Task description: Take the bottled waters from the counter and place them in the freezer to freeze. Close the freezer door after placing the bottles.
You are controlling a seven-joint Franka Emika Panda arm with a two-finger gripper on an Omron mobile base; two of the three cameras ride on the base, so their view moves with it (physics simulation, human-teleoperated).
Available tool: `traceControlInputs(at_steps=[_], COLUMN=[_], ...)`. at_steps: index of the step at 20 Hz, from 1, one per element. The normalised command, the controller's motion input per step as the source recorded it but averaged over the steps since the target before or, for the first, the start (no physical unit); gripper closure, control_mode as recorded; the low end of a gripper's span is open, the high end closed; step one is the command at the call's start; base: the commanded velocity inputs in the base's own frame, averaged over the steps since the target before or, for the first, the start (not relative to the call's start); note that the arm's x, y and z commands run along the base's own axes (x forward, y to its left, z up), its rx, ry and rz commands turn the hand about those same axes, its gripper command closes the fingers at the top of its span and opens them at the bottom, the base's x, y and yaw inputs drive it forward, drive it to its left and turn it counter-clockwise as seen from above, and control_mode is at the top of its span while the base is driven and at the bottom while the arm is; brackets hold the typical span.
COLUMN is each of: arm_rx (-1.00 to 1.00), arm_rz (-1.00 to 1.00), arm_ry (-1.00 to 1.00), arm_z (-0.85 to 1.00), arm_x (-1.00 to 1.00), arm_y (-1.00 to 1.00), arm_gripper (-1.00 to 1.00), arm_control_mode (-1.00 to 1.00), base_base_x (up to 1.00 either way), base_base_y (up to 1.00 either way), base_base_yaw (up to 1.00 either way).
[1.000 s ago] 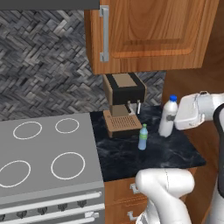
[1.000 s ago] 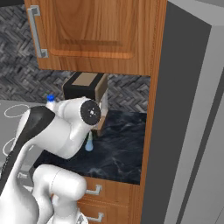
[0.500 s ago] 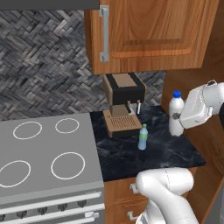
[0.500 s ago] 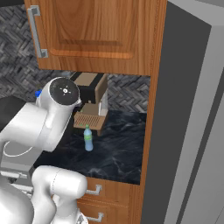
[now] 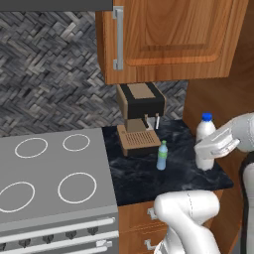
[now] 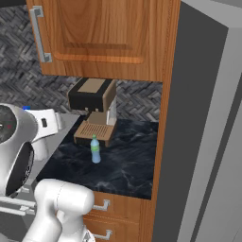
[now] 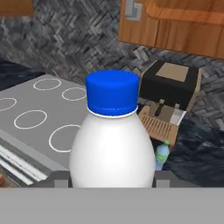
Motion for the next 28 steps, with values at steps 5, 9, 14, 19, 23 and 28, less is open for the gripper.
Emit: traceControlInputs(at_steps=[5, 9, 14, 19, 23, 28], arm_rx=[-0.01, 0.0, 0.01, 0.0, 0.0, 0.0], arm_rz=[-0.61, -0.59, -0.22, -0.01, 0.12, 0.12], arm_ry=[0.0, -0.02, -0.05, -0.09, 0.0, 0.0], arm_z=[0.03, -0.01, -0.02, 0.02, 0.0, 0.0], arm_x=[0.0, 0.0, 0.0, 0.0, 0.0, -0.05], arm_y=[0.0, 0.0, -0.04, -0.24, -0.12, -0.01], arm_gripper=[1.0, 1.0, 1.0, 1.0, 1.0, 1.0], arm_control_mode=[-1.0, -1.0, -1.0, -1.0, -1.0, -1.0], base_base_x=[0.0, 0.0, 0.0, 0.0, 0.0, 0.0], base_base_y=[0.0, 0.0, 0.0, 0.0, 0.0, 0.0], base_base_yaw=[0.0, 0.0, 0.0, 0.0, 0.0, 0.0])
